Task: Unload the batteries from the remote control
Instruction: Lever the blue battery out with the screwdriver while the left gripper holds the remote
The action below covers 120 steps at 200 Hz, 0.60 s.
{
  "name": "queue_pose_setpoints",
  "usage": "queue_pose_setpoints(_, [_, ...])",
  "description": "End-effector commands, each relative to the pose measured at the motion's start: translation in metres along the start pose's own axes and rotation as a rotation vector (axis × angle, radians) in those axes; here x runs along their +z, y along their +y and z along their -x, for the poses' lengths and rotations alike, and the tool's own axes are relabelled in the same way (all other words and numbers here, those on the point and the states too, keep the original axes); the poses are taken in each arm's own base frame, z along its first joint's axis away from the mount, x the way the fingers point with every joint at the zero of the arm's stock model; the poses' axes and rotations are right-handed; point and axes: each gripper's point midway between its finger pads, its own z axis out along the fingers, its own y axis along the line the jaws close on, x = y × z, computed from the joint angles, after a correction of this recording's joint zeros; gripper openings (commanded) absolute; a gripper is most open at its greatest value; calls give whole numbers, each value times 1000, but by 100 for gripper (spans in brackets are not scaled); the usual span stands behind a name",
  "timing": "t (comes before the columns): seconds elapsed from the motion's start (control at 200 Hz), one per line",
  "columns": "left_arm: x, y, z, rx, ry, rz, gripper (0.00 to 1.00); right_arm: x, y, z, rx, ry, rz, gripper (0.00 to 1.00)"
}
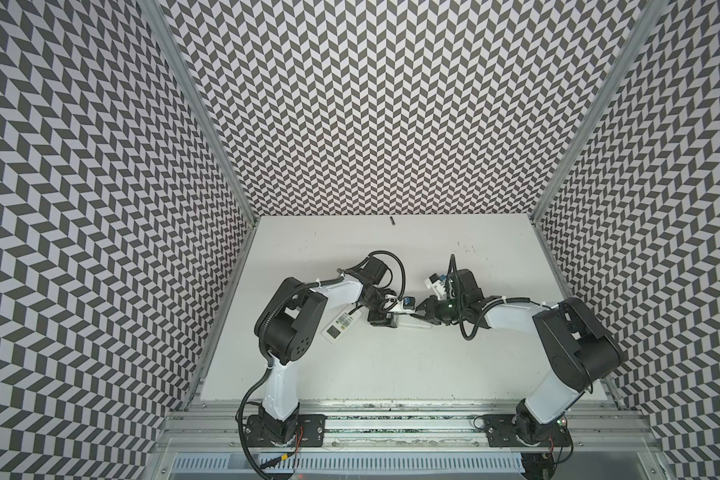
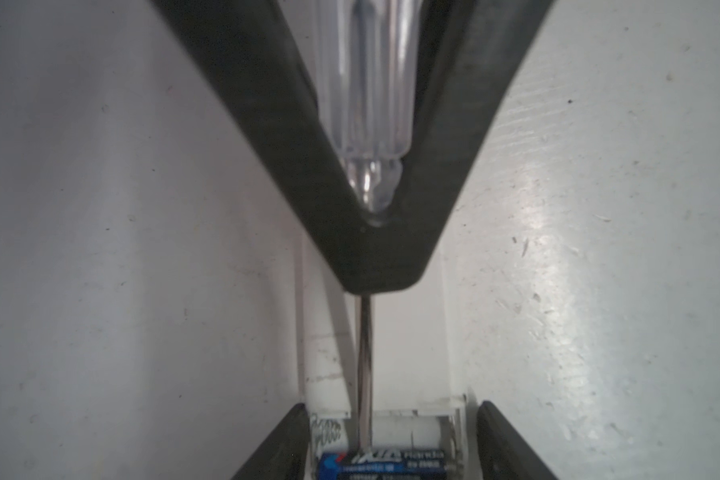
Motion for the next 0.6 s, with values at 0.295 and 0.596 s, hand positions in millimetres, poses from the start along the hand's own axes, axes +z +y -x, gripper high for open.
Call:
queue_pose_setpoints(0.295, [11, -11, -15, -9, 51, -45, 48, 4, -18, -19, 60, 29, -174, 0])
queue_pose_setpoints(0.596, [11, -13, -16, -16, 58, -30, 44, 16, -8, -20, 87, 54, -201, 0])
